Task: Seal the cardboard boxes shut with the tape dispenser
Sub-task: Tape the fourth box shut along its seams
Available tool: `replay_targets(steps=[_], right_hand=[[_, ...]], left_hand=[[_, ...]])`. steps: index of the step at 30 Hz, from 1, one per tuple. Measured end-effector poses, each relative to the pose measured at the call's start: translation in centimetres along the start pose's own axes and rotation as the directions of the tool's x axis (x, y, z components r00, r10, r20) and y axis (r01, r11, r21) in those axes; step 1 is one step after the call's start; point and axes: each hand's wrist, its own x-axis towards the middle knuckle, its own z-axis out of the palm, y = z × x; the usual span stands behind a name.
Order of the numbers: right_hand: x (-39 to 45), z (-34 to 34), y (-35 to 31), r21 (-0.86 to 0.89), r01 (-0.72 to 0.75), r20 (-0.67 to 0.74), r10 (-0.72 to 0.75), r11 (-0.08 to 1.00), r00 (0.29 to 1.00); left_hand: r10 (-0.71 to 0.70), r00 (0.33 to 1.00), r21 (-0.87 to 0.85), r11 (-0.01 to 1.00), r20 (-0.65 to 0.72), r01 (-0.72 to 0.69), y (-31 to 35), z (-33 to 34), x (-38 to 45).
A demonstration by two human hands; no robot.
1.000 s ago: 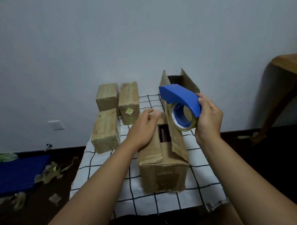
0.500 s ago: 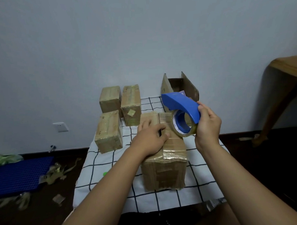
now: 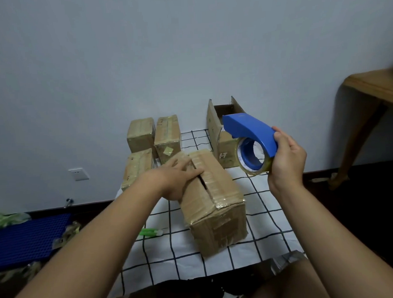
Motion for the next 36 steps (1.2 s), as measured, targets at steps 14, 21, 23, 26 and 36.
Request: replay_targets(steps=[14,21,23,26,36], right_hand=[[-1.0,0.5,-0.9,0.016,-0.011,0.078,0.009,1.0,0.997],[-0.8,0.5,-1.3,0.003,-0.01,0.123,0.01,1.0,0.992],[-0.6,0.5,-1.4,0.002,-0.014,0.138,0.013,1.0,0.99],[-0.5,0.6,-1.3,0.009,-0.023,0.171,0.021,1.0,0.985],[0.1,3.7,1.2,-0.023,-0.146,0.308,0.146,0.989,0.94]], left_hand=[[0.116,0.941,-0.109,0.981,-0.319,-0.158,1.3,1.9,1.9],[0.014,0.84,-0.052,0.997,-0.542,-0.051,5.7,2.5,2.9],[-0.055,0.828,-0.057,0.998,-0.558,0.028,6.5,2.8,3.0],[-0.137,0.833,-0.064,0.99,-0.537,0.122,6.8,3.2,3.1],[-0.117,0.814,-0.342,0.934,-0.569,-0.105,3.7,6.2,2.8]])
